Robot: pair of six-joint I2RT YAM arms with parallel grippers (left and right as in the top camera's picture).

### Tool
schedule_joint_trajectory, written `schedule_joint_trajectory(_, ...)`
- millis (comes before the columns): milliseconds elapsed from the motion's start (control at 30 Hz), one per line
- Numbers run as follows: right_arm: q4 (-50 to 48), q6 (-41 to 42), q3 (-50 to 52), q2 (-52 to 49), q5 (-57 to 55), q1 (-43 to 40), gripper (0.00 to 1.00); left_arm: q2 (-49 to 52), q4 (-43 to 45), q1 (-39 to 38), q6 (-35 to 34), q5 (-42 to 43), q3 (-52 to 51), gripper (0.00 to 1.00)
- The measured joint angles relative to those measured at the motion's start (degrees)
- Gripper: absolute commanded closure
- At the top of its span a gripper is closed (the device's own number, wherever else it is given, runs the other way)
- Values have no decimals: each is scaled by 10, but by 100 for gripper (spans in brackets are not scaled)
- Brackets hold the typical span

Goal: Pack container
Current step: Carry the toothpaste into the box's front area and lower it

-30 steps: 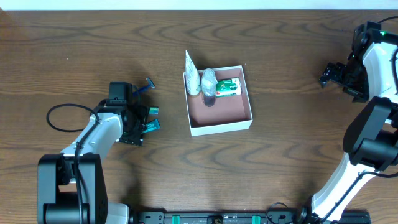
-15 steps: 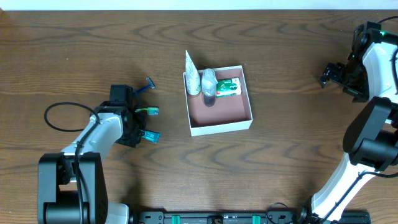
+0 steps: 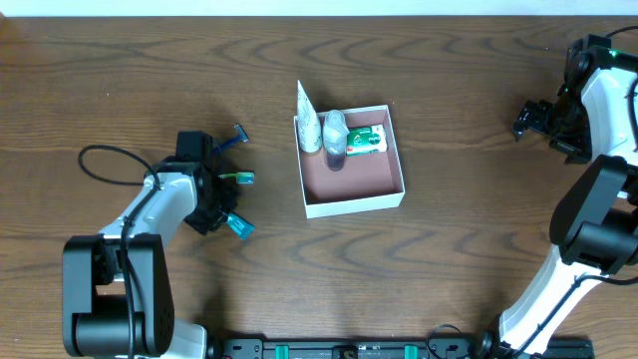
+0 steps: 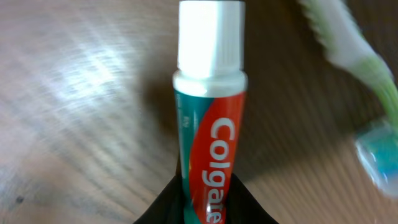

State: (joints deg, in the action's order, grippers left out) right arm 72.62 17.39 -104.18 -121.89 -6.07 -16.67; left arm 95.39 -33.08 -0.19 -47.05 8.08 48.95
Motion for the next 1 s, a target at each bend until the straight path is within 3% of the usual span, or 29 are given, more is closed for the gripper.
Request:
schedule_joint_trajectory(200,0,0,0,0,0,0,1,-25,-75,-1,139,42,54,79)
schedule_joint_trajectory(500,0,0,0,0,0,0,1,-165,-146,-61,290,56,141,79)
schedule_joint_trajectory(667,0,0,0,0,0,0,1,-235,-134,-158,331,35,147,79)
schedule_joint_trajectory(1000,0,0,0,0,0,0,1,-262,-96,-413,353,-146,147,79)
